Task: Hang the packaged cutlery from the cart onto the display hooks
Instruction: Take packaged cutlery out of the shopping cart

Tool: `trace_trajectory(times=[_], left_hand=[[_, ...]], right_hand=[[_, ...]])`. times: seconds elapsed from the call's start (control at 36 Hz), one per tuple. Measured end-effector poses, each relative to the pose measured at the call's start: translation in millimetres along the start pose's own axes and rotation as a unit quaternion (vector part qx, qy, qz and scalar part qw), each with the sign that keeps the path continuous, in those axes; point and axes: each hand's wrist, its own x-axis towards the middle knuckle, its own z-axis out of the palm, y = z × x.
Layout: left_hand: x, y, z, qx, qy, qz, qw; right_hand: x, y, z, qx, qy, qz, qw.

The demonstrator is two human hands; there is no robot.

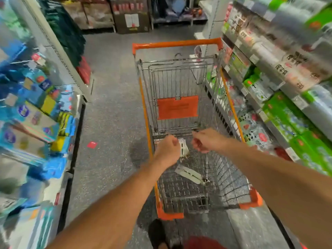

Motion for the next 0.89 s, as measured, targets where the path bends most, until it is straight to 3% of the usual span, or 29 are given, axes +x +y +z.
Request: trace_trajectory(times=[0.33, 0.53, 0.64, 0.89], left_hand=[[69, -55, 87, 0.072, -0.16, -0.106, 0.979], [130, -93, 133, 0.116, -0.129, -0.192, 0.966], [152, -113, 161, 0.077, -0.098, -0.248, 0.961], [201, -168, 213, 0.003, -0.066, -0.337, 0.939]], right_hand=[[85, 101, 9, -0.122, -0.033, 0.108, 0.986], [181, 139, 30, -0.133, -0.071, 0.146, 0.978], [215, 146, 40, -0.182, -0.058, 0.148, 0.97], [311, 178, 66, -0.104, -0.022, 0.178, 0.978]])
